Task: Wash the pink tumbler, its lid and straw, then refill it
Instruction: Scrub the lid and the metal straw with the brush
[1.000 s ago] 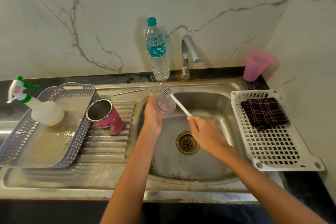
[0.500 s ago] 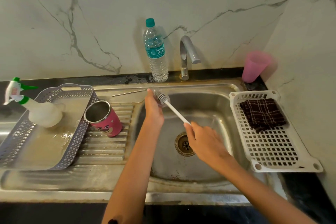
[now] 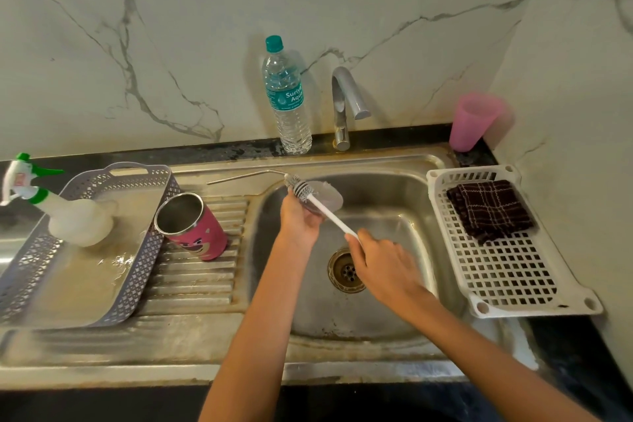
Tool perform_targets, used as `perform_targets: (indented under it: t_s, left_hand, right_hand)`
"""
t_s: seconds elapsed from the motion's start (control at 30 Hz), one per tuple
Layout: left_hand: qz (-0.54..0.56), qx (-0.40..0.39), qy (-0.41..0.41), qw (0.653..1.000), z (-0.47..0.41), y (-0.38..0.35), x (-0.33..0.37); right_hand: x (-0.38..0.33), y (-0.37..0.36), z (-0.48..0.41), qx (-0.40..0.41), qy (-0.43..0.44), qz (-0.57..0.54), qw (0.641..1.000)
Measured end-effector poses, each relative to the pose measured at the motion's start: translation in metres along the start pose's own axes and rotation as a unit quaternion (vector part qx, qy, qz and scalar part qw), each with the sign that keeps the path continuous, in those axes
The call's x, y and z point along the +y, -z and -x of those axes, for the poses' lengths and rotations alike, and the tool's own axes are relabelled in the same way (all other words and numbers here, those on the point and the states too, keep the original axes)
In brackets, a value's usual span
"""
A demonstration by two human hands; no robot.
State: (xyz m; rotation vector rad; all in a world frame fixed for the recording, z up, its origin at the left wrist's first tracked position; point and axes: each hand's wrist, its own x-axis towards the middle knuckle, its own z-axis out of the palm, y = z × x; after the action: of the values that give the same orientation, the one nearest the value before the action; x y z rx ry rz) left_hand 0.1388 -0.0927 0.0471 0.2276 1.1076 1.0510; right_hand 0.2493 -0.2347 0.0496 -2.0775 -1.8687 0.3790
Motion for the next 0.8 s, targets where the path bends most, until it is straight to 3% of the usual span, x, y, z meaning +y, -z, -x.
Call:
perform_targets:
  t_s: [0.1,0.33,0.47,0.8]
  left_hand:
    - [0.025,0.025,-0.022,0.999,-0.005,0.004,0.009]
    - [-0.145,0.087,-0.096,0.981,-0.003,0.016,-0.004]
    - [-0.170,0.093,-0.094,0.976,-0.007,0.025,-0.004]
    - [-0.027,0.098,-0.046,0.994,-0.015,0.038,-0.008]
  right_hand:
    - [0.002,-0.002,0.011,-0.018,0.001,-0.002,1.000]
    - [-0.009,0.007,0.002,-0.037,-0.035,-0.052,0.997]
    - [-0.006,0.005,-0.002,-0.035,-0.057,-0.071,0.995]
    - [-0.012,-0.008,0.018,-0.067,-0.067,-0.091,0.991]
